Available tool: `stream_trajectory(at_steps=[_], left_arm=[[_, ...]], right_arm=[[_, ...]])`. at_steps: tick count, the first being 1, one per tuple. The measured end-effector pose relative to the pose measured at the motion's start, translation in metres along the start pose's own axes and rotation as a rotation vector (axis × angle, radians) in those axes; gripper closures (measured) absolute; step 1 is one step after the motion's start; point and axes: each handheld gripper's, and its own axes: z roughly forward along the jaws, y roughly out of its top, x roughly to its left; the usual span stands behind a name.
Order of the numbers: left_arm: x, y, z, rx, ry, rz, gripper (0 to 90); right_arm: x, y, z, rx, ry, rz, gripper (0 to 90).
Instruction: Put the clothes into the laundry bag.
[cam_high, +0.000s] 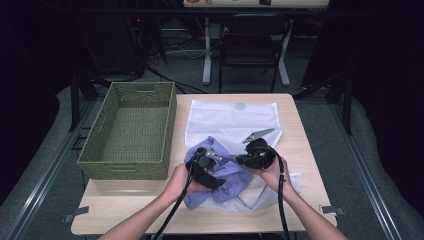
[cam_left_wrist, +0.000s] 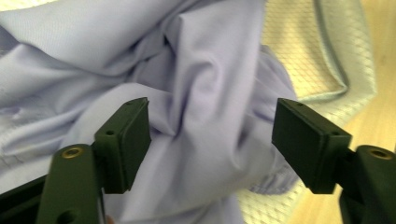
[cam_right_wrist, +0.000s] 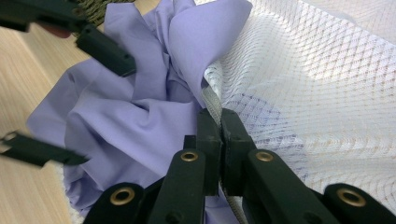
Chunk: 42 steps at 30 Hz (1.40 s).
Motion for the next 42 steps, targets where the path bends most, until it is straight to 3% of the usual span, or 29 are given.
stream_trajectory(at_steps=[4,6,9,11,13,19,21,23,24,27,29,30,33,38,42], left_arm=[[-0.012,-0.005,0.023,0.085,0.015,0.043,28.4],[-0.015,-0.007,0.034,0.116,0.062,0.066,40.5],[-0.012,-0.012,0.042,0.108,0.059,0.065,61.4],[-0.008,-0.012,0.041,0.089,0.042,0.052,74.5],[-0.005,-0.009,0.035,0.061,0.050,0.044,80.2],[-0.001,0.009,0.005,-0.085,0.063,-0.007,82.0],[0.001,0.014,0.004,-0.124,0.063,-0.028,82.1],[0.001,0.016,0.014,-0.120,0.060,-0.039,82.2],[0.001,0.017,0.022,-0.097,0.072,-0.037,82.0],[0.004,0.011,0.047,-0.052,0.057,-0.042,79.4],[0.006,0.008,0.052,-0.034,0.049,-0.027,75.9],[0.007,0.008,0.050,-0.038,0.029,-0.027,73.7],[0.007,0.010,0.037,-0.048,0.040,-0.014,62.5],[0.003,0.006,0.009,-0.067,0.104,-0.014,37.0],[0.009,0.000,-0.009,-0.064,0.147,-0.036,24.7]], right_arm=[[0.000,0.000,0.002,0.009,0.004,0.007,88.6],[0.002,0.000,0.002,0.013,0.000,-0.003,88.6],[0.001,-0.001,0.001,0.013,0.006,-0.002,88.6],[0.001,0.000,0.000,0.008,0.009,-0.004,88.7],[0.002,0.001,-0.001,0.003,0.006,-0.005,88.7],[0.007,0.006,-0.013,-0.031,0.004,-0.013,88.7],[0.008,0.008,-0.016,-0.046,0.003,-0.013,88.6],[0.008,0.009,-0.016,-0.049,0.002,-0.012,88.7],[0.008,0.008,-0.016,-0.042,0.003,-0.007,88.7],[0.008,0.005,-0.011,-0.024,0.008,0.002,88.7],[0.007,0.002,-0.006,-0.006,0.009,0.002,88.6],[0.006,0.000,-0.005,0.000,0.011,0.004,88.6],[0.002,-0.001,-0.003,0.004,0.009,0.012,88.7],[0.002,-0.001,-0.005,0.001,0.006,0.009,88.6],[0.002,-0.001,-0.005,0.001,0.007,0.008,88.6]])
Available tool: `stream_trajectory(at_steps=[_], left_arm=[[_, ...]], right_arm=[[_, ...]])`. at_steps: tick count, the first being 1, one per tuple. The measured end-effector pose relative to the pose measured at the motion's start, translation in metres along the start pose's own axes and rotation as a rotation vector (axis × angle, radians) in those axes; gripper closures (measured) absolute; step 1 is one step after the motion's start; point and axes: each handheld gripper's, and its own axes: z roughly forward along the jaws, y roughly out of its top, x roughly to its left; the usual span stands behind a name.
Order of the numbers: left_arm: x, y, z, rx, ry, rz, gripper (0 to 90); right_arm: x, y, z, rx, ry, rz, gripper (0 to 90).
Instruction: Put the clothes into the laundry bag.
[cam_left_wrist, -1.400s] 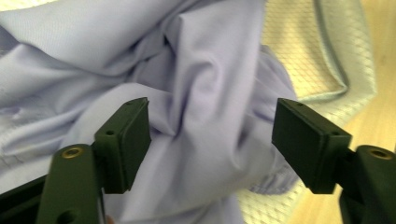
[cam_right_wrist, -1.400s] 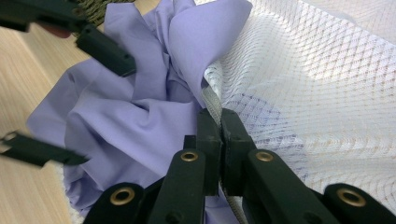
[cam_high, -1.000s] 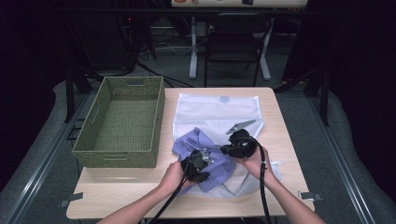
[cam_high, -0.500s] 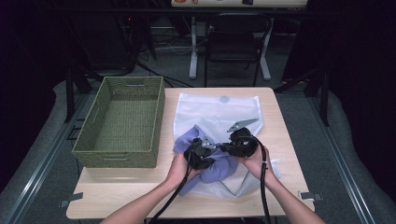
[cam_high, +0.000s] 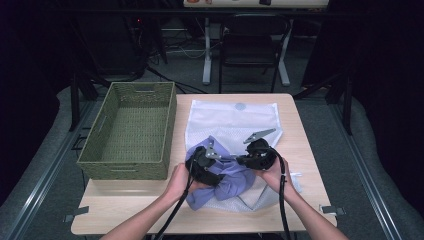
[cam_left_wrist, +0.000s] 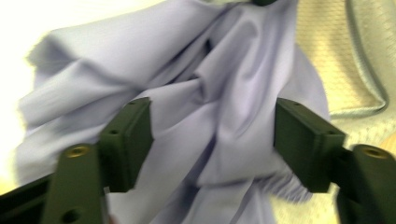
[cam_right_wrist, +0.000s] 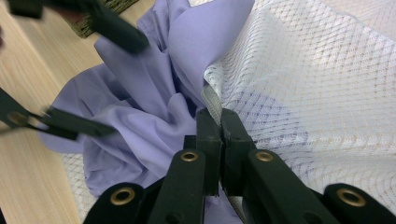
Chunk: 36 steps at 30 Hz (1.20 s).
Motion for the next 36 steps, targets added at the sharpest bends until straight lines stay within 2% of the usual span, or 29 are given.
stream_trajectory(at_steps=[2,4,7,9,11,12,13,16,18,20,21,22,25,28,29,32,36], left_arm=[[0.004,-0.004,0.000,0.033,-0.006,-0.022,22.4],[0.005,-0.009,0.009,0.074,-0.015,-0.022,21.8],[0.003,-0.017,0.031,0.146,-0.015,0.013,27.4],[0.004,-0.020,0.039,0.142,-0.010,0.012,41.3],[0.005,-0.021,0.043,0.110,-0.006,0.018,58.4],[0.005,-0.021,0.043,0.097,-0.005,0.022,70.5],[0.005,-0.021,0.043,0.090,-0.001,0.027,77.0],[0.005,-0.015,0.034,0.052,-0.008,0.033,83.9],[0.005,-0.007,0.024,-0.001,-0.007,0.023,84.1],[0.006,0.008,0.011,-0.067,-0.031,0.010,84.1],[0.005,0.011,0.011,-0.081,-0.034,0.008,84.1],[0.004,0.013,0.012,-0.085,-0.042,0.007,84.1],[-0.002,0.012,0.036,-0.043,-0.076,-0.002,83.6],[-0.005,0.006,0.064,-0.018,-0.050,0.021,82.0],[-0.004,0.005,0.069,-0.023,-0.052,0.002,81.8],[0.001,0.005,0.064,-0.028,-0.073,-0.013,77.5],[0.003,0.005,0.040,-0.034,-0.096,-0.004,64.6]], right_arm=[[0.000,0.000,0.000,0.001,-0.002,0.000,88.6],[0.001,0.001,0.001,0.001,-0.001,0.000,88.6],[0.002,0.001,0.003,0.006,0.002,0.000,88.6],[0.002,0.001,0.006,0.014,0.008,-0.001,88.6],[0.002,0.000,0.007,0.017,0.008,-0.001,88.6],[0.002,0.000,0.007,0.017,0.007,-0.002,88.7],[0.003,0.001,0.006,0.014,0.005,-0.003,88.7],[0.005,0.003,0.003,-0.001,0.009,-0.007,88.7],[0.006,0.005,0.002,-0.008,0.010,-0.006,88.6],[0.008,0.008,0.001,-0.026,0.007,-0.012,88.7],[0.010,0.011,-0.002,-0.039,0.003,-0.009,88.7],[0.010,0.012,-0.003,-0.047,0.002,-0.015,88.7],[0.013,0.013,-0.006,-0.056,0.005,-0.012,88.7],[0.012,0.011,0.000,-0.033,0.016,-0.002,88.7],[0.011,0.009,0.002,-0.024,0.015,0.000,88.7],[0.008,0.005,0.007,-0.002,0.014,0.011,88.6],[0.006,0.004,0.004,-0.011,0.009,0.015,88.7]])
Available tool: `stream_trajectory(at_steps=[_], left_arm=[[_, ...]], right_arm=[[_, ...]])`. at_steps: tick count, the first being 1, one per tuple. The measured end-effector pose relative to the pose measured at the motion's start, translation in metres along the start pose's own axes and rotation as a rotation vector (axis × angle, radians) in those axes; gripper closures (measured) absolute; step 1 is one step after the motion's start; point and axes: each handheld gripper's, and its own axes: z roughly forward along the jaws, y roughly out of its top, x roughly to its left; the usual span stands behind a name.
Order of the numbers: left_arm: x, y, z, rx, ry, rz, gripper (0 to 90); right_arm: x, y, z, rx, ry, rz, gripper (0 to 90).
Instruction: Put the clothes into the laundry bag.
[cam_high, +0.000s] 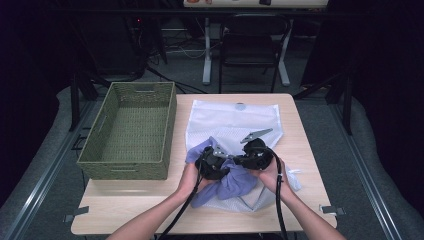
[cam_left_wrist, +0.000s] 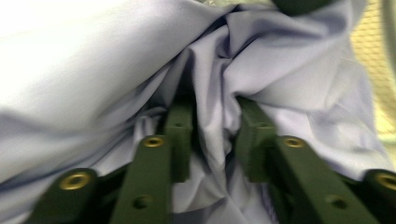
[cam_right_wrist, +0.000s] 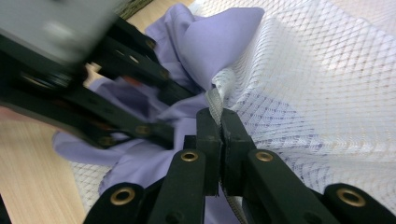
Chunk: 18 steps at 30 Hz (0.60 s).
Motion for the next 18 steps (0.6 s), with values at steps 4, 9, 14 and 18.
stream_trajectory(at_steps=[4,9,14,18], left_arm=[[-0.002,0.001,-0.019,-0.009,0.002,0.001,53.0],[-0.012,0.003,-0.031,-0.010,-0.023,-0.022,33.3],[-0.026,-0.001,-0.005,0.054,-0.064,0.004,28.3],[-0.028,-0.009,0.020,0.067,-0.058,0.084,55.1]], right_arm=[[-0.002,0.000,-0.001,-0.003,-0.001,0.000,88.7],[-0.002,0.000,-0.003,-0.008,-0.005,-0.003,88.7],[-0.003,0.000,0.000,0.003,0.001,0.003,88.7],[-0.001,-0.001,0.001,0.010,0.006,-0.001,88.7]])
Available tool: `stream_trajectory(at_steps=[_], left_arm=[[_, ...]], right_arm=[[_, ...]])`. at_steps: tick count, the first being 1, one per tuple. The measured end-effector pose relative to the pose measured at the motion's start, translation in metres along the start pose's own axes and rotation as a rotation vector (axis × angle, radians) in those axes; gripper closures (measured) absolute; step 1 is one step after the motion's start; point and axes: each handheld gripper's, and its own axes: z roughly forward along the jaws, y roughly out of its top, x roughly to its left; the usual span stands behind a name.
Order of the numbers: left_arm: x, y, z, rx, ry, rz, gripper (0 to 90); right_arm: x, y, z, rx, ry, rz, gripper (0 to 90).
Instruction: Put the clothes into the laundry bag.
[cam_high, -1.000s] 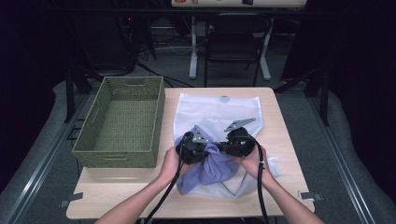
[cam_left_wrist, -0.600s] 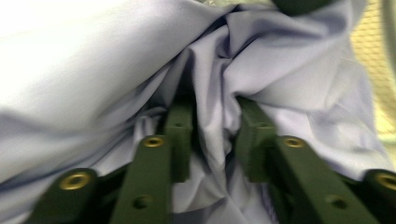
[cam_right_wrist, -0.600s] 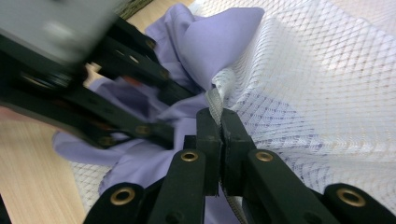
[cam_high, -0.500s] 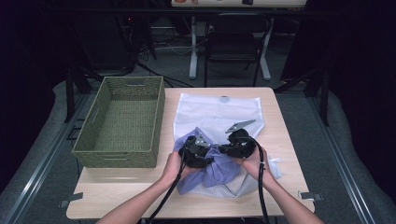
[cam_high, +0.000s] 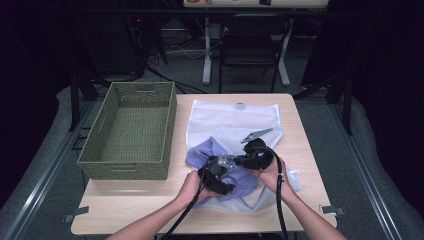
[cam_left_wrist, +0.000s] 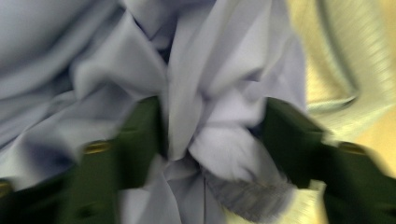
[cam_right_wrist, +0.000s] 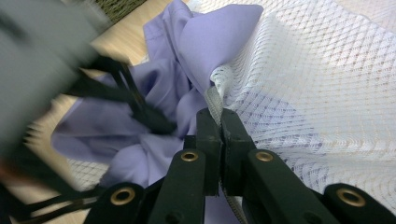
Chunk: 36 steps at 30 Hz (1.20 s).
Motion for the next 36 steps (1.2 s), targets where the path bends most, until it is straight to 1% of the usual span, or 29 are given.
stream_trajectory(at_steps=[1,2,3,4,5,6,7,8,10,12,14,15,17,19,20,21,22,24,25,26,27,30,31,32,33,34,35,36], left_arm=[[0.003,-0.001,0.004,-0.012,-0.003,-0.006,66.0],[0.007,-0.001,0.005,-0.029,-0.021,-0.020,72.6],[0.010,-0.001,0.005,-0.049,-0.029,-0.043,77.5],[0.012,0.001,0.004,-0.057,-0.027,-0.051,80.4],[0.013,0.003,0.002,-0.068,-0.015,-0.057,81.6],[0.014,0.006,-0.001,-0.077,0.006,-0.062,82.1],[0.015,0.009,-0.004,-0.091,0.016,-0.074,82.2],[0.015,0.012,-0.007,-0.102,0.043,-0.083,82.2],[0.016,0.018,-0.012,-0.132,0.072,-0.113,82.0],[0.017,0.022,-0.016,-0.149,0.091,-0.140,81.7],[0.018,0.023,-0.014,-0.151,0.113,-0.165,81.3],[0.019,0.022,-0.008,-0.144,0.120,-0.179,81.2],[0.021,0.018,0.003,-0.116,0.122,-0.174,80.7],[0.023,0.012,0.012,-0.103,0.108,-0.199,78.7],[0.025,0.010,0.014,-0.084,0.094,-0.199,76.6],[0.026,0.009,0.013,-0.081,0.086,-0.198,73.4],[0.028,0.010,0.010,-0.066,0.079,-0.183,68.5],[0.027,0.011,0.004,-0.042,0.072,-0.180,55.8],[0.028,0.011,0.000,-0.035,0.069,-0.176,50.7],[0.028,0.010,-0.005,-0.016,0.070,-0.172,46.1],[0.027,0.009,-0.010,-0.013,0.085,-0.174,41.3],[0.026,0.006,-0.027,-0.004,0.088,-0.161,35.0],[0.026,0.004,-0.034,0.001,0.077,-0.158,33.9],[0.026,0.003,-0.037,0.000,0.071,-0.163,32.6],[0.026,0.002,-0.040,0.012,0.056,-0.163,30.9],[0.026,0.000,-0.041,0.035,0.036,-0.168,28.5],[0.026,0.000,-0.041,0.035,0.036,-0.168,27.4],[0.024,-0.007,-0.037,0.077,0.030,-0.167,26.7]], right_arm=[[0.001,0.000,0.000,-0.002,-0.006,-0.002,88.7],[0.001,0.001,-0.001,-0.003,-0.005,-0.006,88.7],[0.002,0.001,-0.002,-0.006,-0.002,-0.008,88.7],[0.002,0.002,-0.002,-0.009,0.001,-0.008,88.7],[0.002,0.003,-0.003,-0.012,0.006,-0.005,88.7],[0.002,0.003,-0.005,-0.015,0.007,-0.002,88.7],[0.002,0.004,-0.006,-0.022,0.003,-0.004,88.7],[0.002,0.005,-0.009,-0.031,0.001,-0.001,88.7],[0.002,0.006,-0.015,-0.052,0.000,0.006,88.7],[0.002,0.007,-0.021,-0.074,0.000,0.009,88.7],[0.002,0.008,-0.025,-0.088,0.004,0.016,88.7],[0.002,0.008,-0.025,-0.088,0.004,0.014,88.7],[0.001,0.007,-0.022,-0.071,0.012,0.019,88.7],[0.000,0.003,-0.016,-0.041,0.015,0.026,88.7],[-0.001,0.001,-0.014,-0.032,0.015,0.028,88.7],[-0.001,-0.001,-0.010,-0.019,0.018,0.032,88.7],[-0.003,-0.004,-0.007,-0.008,0.015,0.033,88.7],[-0.005,-0.006,-0.006,0.001,0.017,0.034,88.7],[-0.005,-0.006,-0.007,0.000,0.017,0.044,88.7],[-0.006,-0.006,-0.007,0.000,0.016,0.037,88.7],[-0.007,-0.006,-0.007,-0.002,0.014,0.036,88.7],[-0.007,-0.006,-0.007,0.004,0.016,0.037,88.7],[-0.007,-0.006,-0.007,0.007,0.016,0.041,88.7],[-0.008,-0.006,-0.007,0.007,0.017,0.033,88.7],[-0.008,-0.006,-0.006,0.008,0.017,0.034,88.7],[-0.008,-0.006,-0.006,0.009,0.017,0.034,88.7],[-0.009,-0.006,-0.006,0.008,0.017,0.035,88.7],[-0.009,-0.006,-0.006,0.009,0.017,0.035,88.7]])
